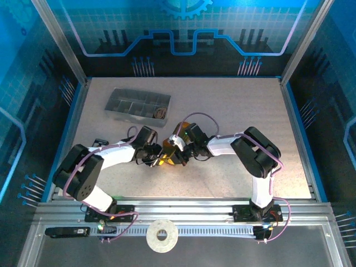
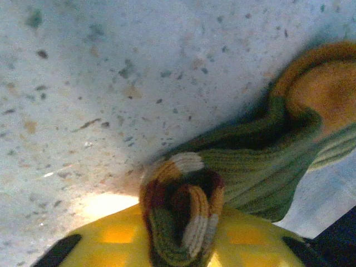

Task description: Roll the socks

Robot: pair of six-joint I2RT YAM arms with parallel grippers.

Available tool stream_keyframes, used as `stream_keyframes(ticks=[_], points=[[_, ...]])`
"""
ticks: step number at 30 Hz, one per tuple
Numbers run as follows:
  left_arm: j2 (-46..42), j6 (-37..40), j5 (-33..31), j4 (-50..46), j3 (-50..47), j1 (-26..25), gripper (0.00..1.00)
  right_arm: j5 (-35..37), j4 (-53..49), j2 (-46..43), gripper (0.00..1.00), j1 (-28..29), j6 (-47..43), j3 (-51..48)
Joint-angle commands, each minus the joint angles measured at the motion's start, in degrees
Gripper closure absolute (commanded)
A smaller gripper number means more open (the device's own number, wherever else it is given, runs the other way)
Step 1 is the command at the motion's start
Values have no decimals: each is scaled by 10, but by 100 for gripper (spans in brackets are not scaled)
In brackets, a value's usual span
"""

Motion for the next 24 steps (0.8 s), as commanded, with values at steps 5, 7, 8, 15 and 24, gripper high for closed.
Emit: stream_keyframes(ticks=[5,7,8,15,24], points=[[20,-44,-25,-237,13,-12,100,131,-42,-66,71,34,-51,-79],[4,-77,-24,-269,7,-14,100,244,44,-150,53,77,-103,-147],[-4,-92,-23,-275,3,-14,100,289,84,-181,47,99,-127,-173],[-18,-159,-20,-293,9,-16,100,490,108,-224,38,228,-264,-193],[10,-154,-8,-300,31,-15,100,552,113,-132,42,284,-315,-122]])
